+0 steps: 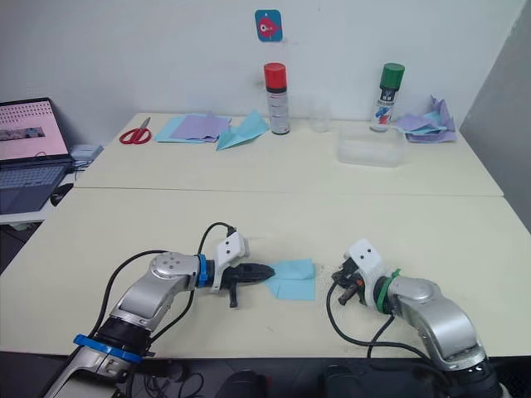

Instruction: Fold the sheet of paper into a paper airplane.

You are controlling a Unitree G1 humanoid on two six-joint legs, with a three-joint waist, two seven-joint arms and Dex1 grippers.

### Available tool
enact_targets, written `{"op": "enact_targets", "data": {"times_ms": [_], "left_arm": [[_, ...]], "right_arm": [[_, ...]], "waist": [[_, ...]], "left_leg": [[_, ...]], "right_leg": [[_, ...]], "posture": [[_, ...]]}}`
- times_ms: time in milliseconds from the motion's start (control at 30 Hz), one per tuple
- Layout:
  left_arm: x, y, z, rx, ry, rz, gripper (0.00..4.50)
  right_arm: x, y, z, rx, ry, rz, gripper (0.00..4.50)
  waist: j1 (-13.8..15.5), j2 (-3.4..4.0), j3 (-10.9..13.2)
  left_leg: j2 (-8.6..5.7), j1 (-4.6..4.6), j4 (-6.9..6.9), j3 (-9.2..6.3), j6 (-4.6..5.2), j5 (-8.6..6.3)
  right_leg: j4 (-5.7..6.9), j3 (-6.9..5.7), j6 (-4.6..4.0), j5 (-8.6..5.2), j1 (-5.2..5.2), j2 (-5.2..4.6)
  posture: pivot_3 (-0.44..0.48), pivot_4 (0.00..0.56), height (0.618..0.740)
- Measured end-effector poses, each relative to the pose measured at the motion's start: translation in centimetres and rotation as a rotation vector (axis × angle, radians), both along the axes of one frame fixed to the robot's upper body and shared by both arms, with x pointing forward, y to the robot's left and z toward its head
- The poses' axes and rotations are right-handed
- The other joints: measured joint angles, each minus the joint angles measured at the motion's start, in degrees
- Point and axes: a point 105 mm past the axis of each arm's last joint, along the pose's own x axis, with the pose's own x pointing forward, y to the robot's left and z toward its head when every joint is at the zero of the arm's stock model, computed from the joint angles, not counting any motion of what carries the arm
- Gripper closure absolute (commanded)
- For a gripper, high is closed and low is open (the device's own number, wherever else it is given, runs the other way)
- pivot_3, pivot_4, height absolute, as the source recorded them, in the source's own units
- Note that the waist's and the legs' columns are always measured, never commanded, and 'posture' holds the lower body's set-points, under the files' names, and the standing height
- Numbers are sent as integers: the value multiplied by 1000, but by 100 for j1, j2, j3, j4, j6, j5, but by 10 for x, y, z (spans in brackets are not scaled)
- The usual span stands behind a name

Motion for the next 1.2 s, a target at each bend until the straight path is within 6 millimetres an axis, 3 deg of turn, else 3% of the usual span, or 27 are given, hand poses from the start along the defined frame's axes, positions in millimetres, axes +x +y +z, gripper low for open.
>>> {"op": "enact_targets", "data": {"times_ms": [133, 333, 533, 900, 1100, 1200], "left_arm": [[0, 0, 0, 0, -1, 3, 4500], [0, -1, 1, -2, -5, -3, 4500], [-1, -1, 1, -3, -7, -3, 4500], [-3, 1, -1, 2, -4, 3, 4500], [-2, 0, 0, 3, -5, -4, 4500], [-1, 0, 2, 3, -6, -12, 4500]], "right_arm": [[7, 30, 7, 59, -69, 90, 4482], [23, 62, -18, 49, -56, 116, 4482], [27, 55, -27, -66, -93, 136, 4482], [-3, 19, -37, -82, -23, 44, 4482], [5, 3, -29, -59, -31, -11, 4482], [13, -1, -14, 23, -80, -40, 4482]], "waist": [[-3, -1, 3], [2, -7, 11], [7, -8, 12], [5, -28, -23], [7, -28, -12], [7, -17, 9]], "left_leg": [[0, 0, -1, -5, 0, 0], [-2, -6, 1, 6, 0, 0], [-1, -7, -1, 7, 0, 0], [0, 10, -36, 9, -2, -1], [-2, 8, -40, 9, -2, -1], [-2, 6, -49, 11, -2, -1]], "right_leg": [[0, -5, 0, 0, -1, 0], [-4, 1, 0, 0, -2, -3], [-4, 0, 0, 0, -4, -5], [-15, 0, -4, -5, -2, -6], [-28, -1, -4, -5, -2, -9], [-40, -2, -3, -4, -3, -9]], "posture": [[0, 150, 740], [0, 150, 740], [0, 150, 740], [0, 150, 740], [0, 150, 740], [0, 150, 740]]}}
